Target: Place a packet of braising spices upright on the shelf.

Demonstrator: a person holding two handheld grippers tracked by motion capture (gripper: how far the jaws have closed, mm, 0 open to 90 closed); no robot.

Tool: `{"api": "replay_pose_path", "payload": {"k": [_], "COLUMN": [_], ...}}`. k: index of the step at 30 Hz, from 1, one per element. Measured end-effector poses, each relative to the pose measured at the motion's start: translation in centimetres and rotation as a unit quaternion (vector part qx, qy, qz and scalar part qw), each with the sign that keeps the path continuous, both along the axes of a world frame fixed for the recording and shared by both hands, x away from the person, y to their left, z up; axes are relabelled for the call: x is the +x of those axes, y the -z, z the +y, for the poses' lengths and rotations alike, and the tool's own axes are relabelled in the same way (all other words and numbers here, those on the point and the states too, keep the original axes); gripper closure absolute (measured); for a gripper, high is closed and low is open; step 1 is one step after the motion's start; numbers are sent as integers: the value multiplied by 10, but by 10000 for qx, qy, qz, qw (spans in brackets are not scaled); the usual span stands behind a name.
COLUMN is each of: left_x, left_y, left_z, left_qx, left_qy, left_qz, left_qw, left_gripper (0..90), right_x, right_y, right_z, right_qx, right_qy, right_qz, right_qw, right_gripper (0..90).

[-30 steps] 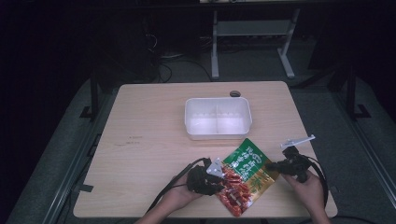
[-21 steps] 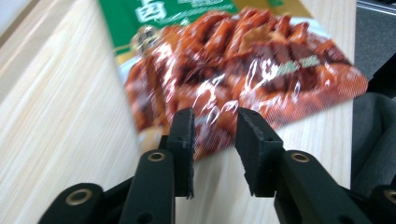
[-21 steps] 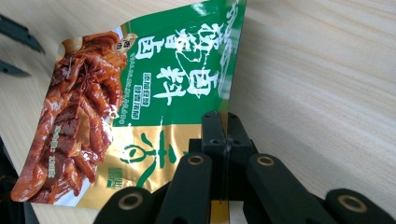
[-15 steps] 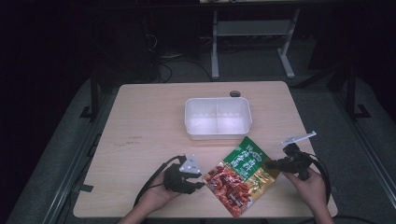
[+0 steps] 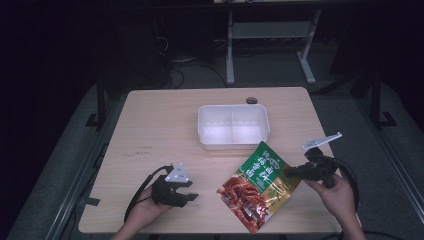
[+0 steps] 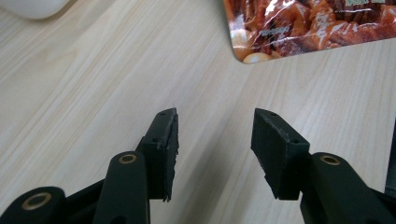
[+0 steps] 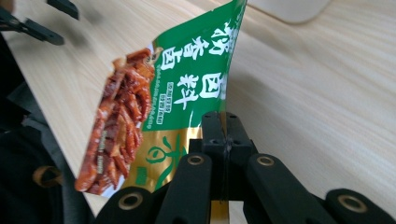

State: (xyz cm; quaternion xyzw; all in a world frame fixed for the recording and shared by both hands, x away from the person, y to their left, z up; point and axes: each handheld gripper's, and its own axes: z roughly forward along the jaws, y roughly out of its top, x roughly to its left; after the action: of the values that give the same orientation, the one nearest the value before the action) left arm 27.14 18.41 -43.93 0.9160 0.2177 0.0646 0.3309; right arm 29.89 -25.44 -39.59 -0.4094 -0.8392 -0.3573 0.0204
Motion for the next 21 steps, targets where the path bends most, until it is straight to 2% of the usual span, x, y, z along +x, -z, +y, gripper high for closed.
{"api": "replay_pose_path", "payload": {"k": [5,10,12,14,17,21], "left_x": [-2,-3,-2,0,1,2], "left_y": [4,1,1,2,3,6], "left_z": [8,16,19,22,24,24], "left_qx": [-94,-165,-227,-232,-167,140], "left_qy": [-134,-300,-384,-436,-463,-469], "left_qz": [14,-139,-123,-119,-151,-317], "left_qw": [9999,9993,9989,9987,9987,9983], "left_gripper": [489,461,449,447,442,437], "right_x": [-1,1,4,4,5,7], "right_y": [-12,-29,-40,-43,-54,-62], "right_z": [2,11,16,17,24,30], "right_qx": [75,31,50,70,105,50], "right_qy": [-90,-225,-316,-357,-476,-586], "right_qz": [-56,-140,-191,-214,-258,-303], "right_qw": [9999,9996,9993,9991,9985,9978], "right_gripper": [896,896,896,896,897,897]}}
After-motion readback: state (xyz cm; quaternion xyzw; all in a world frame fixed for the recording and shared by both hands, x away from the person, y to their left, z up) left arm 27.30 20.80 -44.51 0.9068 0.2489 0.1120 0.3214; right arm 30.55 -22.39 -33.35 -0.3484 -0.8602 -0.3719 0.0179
